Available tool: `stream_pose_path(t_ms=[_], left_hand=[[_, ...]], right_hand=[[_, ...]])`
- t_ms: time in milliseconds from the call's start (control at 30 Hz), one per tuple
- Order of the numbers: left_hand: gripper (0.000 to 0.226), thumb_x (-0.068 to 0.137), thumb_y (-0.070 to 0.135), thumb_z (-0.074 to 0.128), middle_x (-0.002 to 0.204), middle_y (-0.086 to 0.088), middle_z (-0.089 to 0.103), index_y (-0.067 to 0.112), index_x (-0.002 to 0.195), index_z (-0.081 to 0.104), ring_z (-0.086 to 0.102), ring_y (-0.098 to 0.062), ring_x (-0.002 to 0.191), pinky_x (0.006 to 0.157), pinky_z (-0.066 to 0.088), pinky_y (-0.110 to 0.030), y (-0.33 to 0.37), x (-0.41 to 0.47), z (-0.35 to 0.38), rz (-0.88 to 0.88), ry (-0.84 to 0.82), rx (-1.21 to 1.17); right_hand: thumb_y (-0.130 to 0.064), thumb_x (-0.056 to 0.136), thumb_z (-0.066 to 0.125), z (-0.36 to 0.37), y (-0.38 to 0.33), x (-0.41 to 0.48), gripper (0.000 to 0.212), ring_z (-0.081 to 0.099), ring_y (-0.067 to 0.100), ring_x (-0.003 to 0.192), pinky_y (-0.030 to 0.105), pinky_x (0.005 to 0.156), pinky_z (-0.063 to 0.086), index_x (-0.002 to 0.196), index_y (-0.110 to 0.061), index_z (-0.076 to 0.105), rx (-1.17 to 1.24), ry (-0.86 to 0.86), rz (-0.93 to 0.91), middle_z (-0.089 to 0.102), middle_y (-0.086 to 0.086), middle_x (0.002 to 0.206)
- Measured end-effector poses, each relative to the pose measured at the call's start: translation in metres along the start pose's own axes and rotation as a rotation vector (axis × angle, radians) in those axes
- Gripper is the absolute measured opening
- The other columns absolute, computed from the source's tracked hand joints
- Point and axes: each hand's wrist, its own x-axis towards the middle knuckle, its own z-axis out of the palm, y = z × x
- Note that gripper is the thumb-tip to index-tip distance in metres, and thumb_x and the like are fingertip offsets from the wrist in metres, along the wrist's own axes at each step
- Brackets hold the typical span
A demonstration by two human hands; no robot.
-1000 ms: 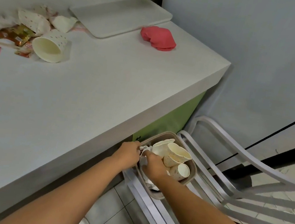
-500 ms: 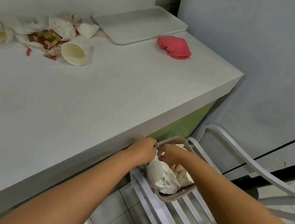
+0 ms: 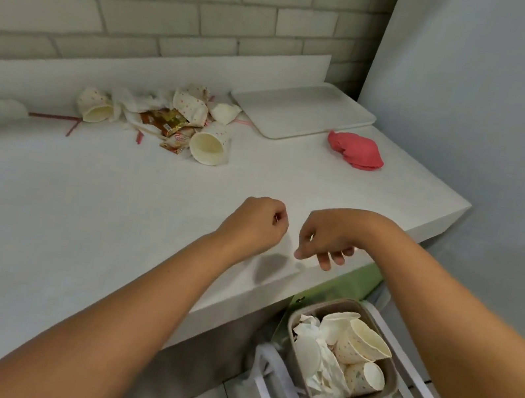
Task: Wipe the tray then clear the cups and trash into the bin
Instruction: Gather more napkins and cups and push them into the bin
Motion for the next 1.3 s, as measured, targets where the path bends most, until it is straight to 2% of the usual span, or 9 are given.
stream_pose_path(t_ms=[233,433,500,600,667,867,1067,1200,1300], left_hand=[[0.021,0.092,0.011,0.046,0.111,-0.004,0.051,0.012,0.108,0.059,0.052,-0.019,0.096,0.077,0.041,-0.024,-0.09,-0.006,-0.075,-0.183,0.074,0.093],[0.027,0.091,0.002,0.042,0.119,-0.007,0.046,0.01,0.109,0.059,0.05,-0.02,0.106,0.083,0.039,-0.022,-0.173,-0.019,-0.125,-0.344,0.139,0.126],[0.025,0.092,0.004,0.043,0.122,-0.007,0.043,0.011,0.11,0.058,0.05,-0.021,0.109,0.087,0.041,-0.024,-0.199,-0.023,-0.139,-0.379,0.172,0.125],[0.024,0.094,0.01,0.045,0.128,-0.007,0.039,0.012,0.116,0.055,0.047,-0.023,0.114,0.091,0.04,-0.027,-0.238,-0.027,-0.163,-0.433,0.228,0.144],[0.026,0.095,0.014,0.046,0.131,-0.008,0.037,0.013,0.12,0.053,0.046,-0.024,0.115,0.092,0.04,-0.028,-0.262,-0.031,-0.181,-0.466,0.274,0.158],[0.036,0.096,0.024,0.048,0.138,-0.009,0.033,0.013,0.131,0.047,0.039,-0.025,0.125,0.1,0.038,-0.033,-0.325,-0.038,-0.232,-0.574,0.335,0.2],[0.046,0.093,0.024,0.053,0.143,-0.011,0.034,0.01,0.135,0.043,0.038,-0.028,0.129,0.105,0.038,-0.04,-0.386,-0.039,-0.277,-0.669,0.392,0.22],[0.048,0.086,0.027,0.062,0.134,-0.013,0.038,0.009,0.128,0.049,0.041,-0.029,0.123,0.102,0.039,-0.037,-0.419,-0.032,-0.297,-0.697,0.407,0.277],[0.05,0.085,0.033,0.061,0.134,-0.013,0.039,0.01,0.127,0.046,0.042,-0.03,0.12,0.099,0.04,-0.037,-0.438,-0.024,-0.311,-0.732,0.348,0.378]], right_hand=[[-0.032,0.091,0.057,-0.023,-0.083,0.034,0.031,0.052,0.012,0.058,0.02,0.05,0.041,0.112,-0.009,0.061,-0.03,0.156,-0.151,0.06,-0.001,0.072],[-0.035,0.09,0.058,-0.032,-0.163,0.072,0.039,0.048,0.009,0.061,0.02,0.058,0.044,0.125,-0.019,0.053,-0.115,0.191,-0.268,0.054,0.002,0.108],[-0.036,0.09,0.058,-0.033,-0.189,0.085,0.042,0.053,0.012,0.076,0.022,0.066,0.044,0.129,-0.02,0.051,-0.171,0.188,-0.303,0.05,0.001,0.115],[-0.035,0.092,0.056,-0.038,-0.226,0.106,0.047,0.049,0.021,0.116,0.027,0.086,0.039,0.135,-0.019,0.046,-0.258,0.185,-0.357,0.047,0.002,0.133],[-0.034,0.092,0.057,-0.041,-0.25,0.12,0.05,0.045,0.022,0.124,0.029,0.094,0.039,0.138,-0.02,0.043,-0.279,0.184,-0.383,0.044,0.003,0.137],[-0.033,0.09,0.059,-0.049,-0.311,0.156,0.055,0.042,0.024,0.128,0.031,0.097,0.038,0.14,-0.022,0.04,-0.297,0.2,-0.436,0.038,0.003,0.141],[-0.033,0.091,0.058,-0.059,-0.359,0.19,0.054,0.041,0.023,0.129,0.03,0.099,0.037,0.14,-0.022,0.041,-0.33,0.181,-0.478,0.039,0.002,0.141],[-0.034,0.091,0.057,-0.068,-0.385,0.212,0.051,0.042,0.02,0.127,0.029,0.096,0.038,0.138,-0.021,0.042,-0.338,0.193,-0.518,0.042,0.001,0.14],[-0.033,0.092,0.056,-0.075,-0.402,0.23,0.047,0.044,0.019,0.125,0.027,0.09,0.038,0.136,-0.021,0.045,-0.336,0.207,-0.54,0.045,-0.001,0.136]])
